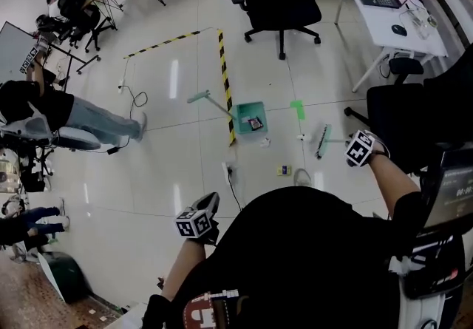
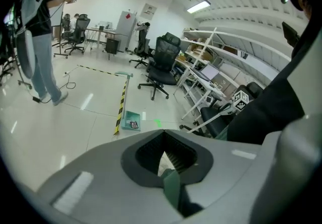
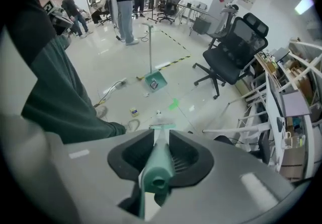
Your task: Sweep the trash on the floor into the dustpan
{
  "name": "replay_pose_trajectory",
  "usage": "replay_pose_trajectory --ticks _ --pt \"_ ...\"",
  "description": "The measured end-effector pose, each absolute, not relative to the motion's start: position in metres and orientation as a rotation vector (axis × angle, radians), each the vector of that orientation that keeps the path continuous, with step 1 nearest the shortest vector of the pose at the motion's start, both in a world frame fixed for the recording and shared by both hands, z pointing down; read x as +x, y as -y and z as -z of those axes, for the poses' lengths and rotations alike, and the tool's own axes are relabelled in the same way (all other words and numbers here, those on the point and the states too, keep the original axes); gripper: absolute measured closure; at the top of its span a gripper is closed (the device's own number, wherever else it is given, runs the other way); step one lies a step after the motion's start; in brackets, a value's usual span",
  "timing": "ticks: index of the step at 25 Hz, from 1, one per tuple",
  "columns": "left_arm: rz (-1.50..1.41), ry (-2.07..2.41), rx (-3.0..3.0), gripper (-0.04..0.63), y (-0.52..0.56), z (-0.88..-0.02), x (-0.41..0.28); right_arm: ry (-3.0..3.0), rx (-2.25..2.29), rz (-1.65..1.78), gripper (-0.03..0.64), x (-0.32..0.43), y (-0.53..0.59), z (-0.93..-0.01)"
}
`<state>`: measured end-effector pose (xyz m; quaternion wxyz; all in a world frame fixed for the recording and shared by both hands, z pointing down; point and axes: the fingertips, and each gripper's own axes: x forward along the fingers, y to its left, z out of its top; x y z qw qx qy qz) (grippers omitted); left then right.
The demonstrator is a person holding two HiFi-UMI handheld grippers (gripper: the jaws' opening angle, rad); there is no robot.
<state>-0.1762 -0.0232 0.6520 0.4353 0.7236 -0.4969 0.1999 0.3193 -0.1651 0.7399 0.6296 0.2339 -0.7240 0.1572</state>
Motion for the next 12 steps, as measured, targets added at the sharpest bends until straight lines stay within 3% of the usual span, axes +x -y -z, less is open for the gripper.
replay_pose_trajectory --ticks 7,12 --pt "-0.476 1.232 1.719 0.592 0.064 -0.656 -0.158 1.578 0.391 -0.338 0.529 0.328 0.227 -0.785" --pt "-0.53 1.194 1.678 0.592 0.078 -0.675 -0.197 1.539 0.359 -0.346 0.529 0.295 0.251 -0.819"
